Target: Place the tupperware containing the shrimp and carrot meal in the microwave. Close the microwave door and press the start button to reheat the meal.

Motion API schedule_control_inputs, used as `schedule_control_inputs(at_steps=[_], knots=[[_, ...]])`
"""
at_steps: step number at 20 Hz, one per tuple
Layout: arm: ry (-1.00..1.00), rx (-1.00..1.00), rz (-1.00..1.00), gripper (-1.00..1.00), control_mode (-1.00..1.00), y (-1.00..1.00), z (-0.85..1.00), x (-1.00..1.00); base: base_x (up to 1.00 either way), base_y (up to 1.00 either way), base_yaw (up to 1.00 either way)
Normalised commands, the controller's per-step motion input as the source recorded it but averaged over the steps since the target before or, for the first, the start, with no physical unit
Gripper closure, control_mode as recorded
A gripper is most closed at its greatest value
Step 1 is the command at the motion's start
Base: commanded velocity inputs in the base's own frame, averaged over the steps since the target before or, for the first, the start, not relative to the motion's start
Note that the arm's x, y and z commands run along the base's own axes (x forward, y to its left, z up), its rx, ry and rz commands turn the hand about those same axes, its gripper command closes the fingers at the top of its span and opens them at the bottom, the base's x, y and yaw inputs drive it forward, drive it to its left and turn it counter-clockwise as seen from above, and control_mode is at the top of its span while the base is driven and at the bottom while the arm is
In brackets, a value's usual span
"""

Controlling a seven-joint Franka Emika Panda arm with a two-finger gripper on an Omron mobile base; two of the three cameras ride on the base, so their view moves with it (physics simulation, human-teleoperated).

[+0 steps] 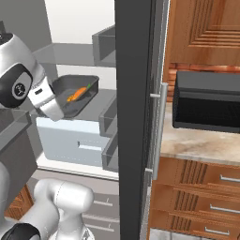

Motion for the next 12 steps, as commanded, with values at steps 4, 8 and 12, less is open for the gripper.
schedule_control_inputs(at_steps=[4,8,12], knots=[[0.07,0.00,0.03,1.00,-1.00,0.00,-0.09,-0.52,0.00,0.00,0.00],[0.04,0.00,0.03,1.00,-1.00,0.00,-0.03,-0.47,0.00,0.00,0.00],[0.04,0.00,0.04,1.00,1.00,0.00,-0.01,-0.31,-0.10,0.00,0.02]])
